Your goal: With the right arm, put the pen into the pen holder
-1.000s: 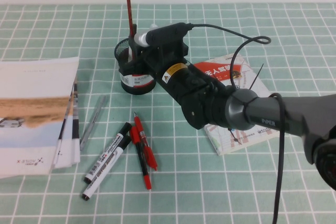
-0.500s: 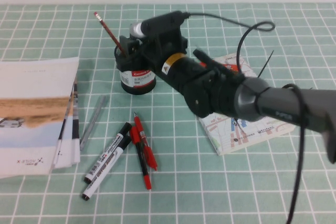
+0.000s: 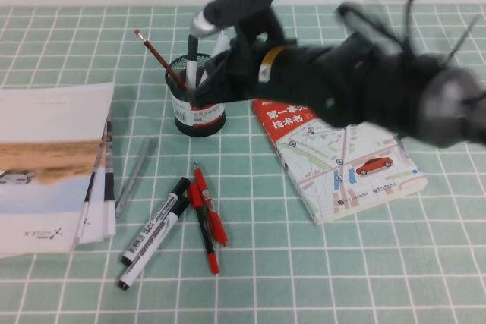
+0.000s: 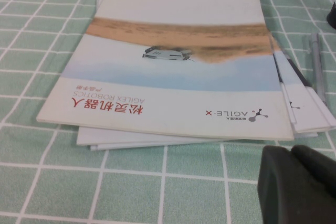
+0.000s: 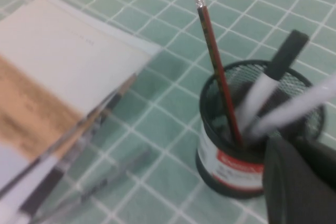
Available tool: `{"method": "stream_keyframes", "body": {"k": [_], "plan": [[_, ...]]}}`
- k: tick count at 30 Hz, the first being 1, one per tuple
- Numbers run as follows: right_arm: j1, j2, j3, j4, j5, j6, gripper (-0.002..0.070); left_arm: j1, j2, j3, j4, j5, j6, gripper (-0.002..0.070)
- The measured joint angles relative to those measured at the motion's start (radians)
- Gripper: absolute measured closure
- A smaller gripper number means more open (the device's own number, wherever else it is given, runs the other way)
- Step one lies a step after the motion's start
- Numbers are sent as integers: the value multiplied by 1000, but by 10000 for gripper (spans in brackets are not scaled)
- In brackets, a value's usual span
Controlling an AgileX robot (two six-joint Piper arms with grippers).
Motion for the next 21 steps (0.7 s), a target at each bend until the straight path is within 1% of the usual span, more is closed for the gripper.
{"method": "stream_keyframes", "body": {"k": [5,12,16,21], "plan": [[0,-134,0,2,193,-64,692,0,0,0,0,0,0,679],[0,-313,0,170,406,-248,694,0,0,0,0,0,0,679],[0,-405,38,248,454,-312,694,0,0,0,0,0,0,679],[0,-553,187,280,465,-322,695,0,0,0,0,0,0,679]]}}
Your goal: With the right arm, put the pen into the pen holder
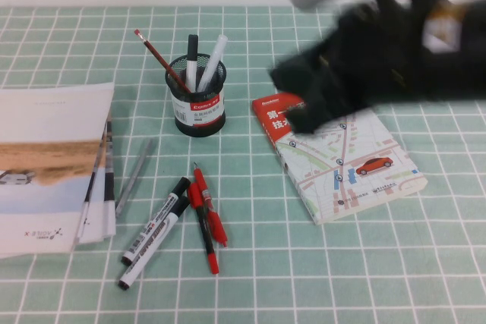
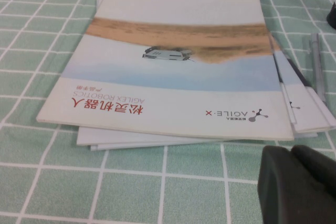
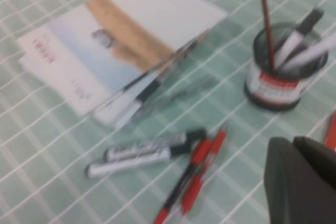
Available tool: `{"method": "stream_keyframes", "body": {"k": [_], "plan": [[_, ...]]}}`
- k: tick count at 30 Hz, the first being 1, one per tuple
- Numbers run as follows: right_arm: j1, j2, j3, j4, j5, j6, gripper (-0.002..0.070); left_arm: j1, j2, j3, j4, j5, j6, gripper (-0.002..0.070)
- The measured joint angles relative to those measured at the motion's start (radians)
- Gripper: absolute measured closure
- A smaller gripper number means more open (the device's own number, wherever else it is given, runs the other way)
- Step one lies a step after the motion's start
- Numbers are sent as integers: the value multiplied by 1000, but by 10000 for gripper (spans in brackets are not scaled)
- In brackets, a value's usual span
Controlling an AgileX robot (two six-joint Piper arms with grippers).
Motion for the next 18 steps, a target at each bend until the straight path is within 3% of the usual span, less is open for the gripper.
{"method": "stream_keyframes", "body": {"k": [9,18], "plan": [[-2,-255,276,-3,152,-4,695,0,0,0,0,0,0,679],[-2,-287,418,-79,220,-4,695,0,0,0,0,0,0,679]]}}
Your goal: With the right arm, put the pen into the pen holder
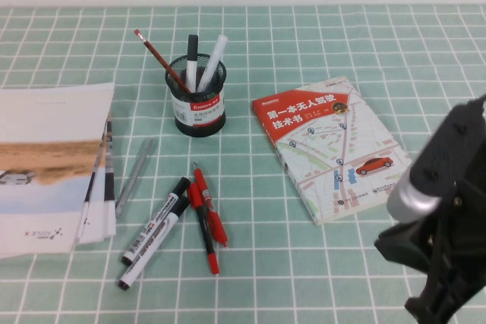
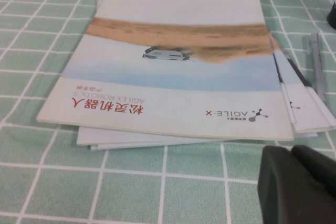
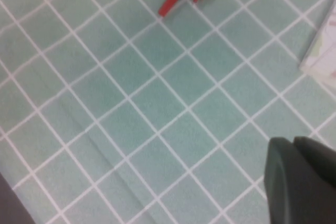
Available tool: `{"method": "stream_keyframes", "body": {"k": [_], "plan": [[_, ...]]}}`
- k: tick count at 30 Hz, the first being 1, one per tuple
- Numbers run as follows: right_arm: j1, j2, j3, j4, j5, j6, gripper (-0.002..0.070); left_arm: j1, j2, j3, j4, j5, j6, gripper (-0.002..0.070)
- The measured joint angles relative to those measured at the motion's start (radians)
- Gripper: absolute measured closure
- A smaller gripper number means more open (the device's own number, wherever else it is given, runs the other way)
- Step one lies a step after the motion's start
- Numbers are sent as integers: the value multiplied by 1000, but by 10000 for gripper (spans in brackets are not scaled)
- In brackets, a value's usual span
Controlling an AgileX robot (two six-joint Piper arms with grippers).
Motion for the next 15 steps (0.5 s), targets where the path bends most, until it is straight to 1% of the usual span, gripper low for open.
{"method": "stream_keyframes", "body": {"k": [5,9,12,15], "plan": [[-5,-14,43,-1,-33,0,695,0,0,0,0,0,0,679],[-60,-90,131,1,-140,0,695,0,0,0,0,0,0,679],[-167,-204,242,27,-261,-1,695,0,0,0,0,0,0,679],[-299,-330,401,38,-382,-1,695,0,0,0,0,0,0,679]]}}
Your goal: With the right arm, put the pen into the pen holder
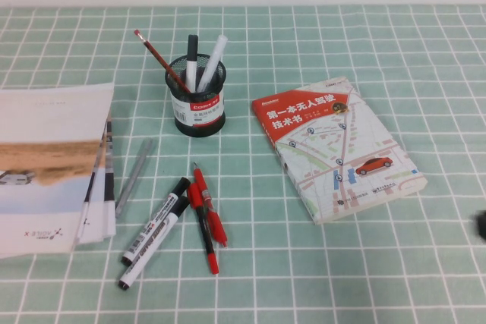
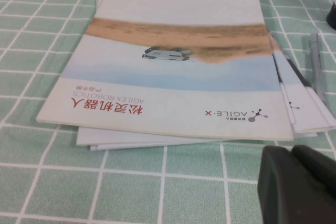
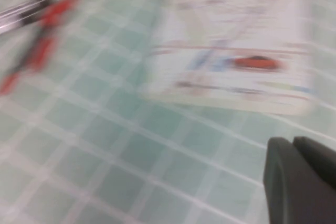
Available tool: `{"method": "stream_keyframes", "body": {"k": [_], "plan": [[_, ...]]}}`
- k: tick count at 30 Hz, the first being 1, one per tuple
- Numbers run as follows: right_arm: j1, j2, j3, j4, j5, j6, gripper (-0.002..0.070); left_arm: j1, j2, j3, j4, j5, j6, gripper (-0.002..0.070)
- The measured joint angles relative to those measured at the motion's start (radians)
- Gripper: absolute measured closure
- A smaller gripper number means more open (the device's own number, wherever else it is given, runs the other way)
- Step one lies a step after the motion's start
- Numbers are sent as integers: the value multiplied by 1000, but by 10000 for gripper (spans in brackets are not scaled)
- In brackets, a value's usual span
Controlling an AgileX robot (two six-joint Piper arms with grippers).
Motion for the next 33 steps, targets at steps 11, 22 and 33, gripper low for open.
{"method": "stream_keyframes", "body": {"k": [11,22,33], "plan": [[-276,-542,495,10,-289,-1,695,0,0,0,0,0,0,679],[-280,-714,521,16,-194,-1,695,0,0,0,0,0,0,679],[-280,-714,521,62,-118,-1,695,0,0,0,0,0,0,679]]}}
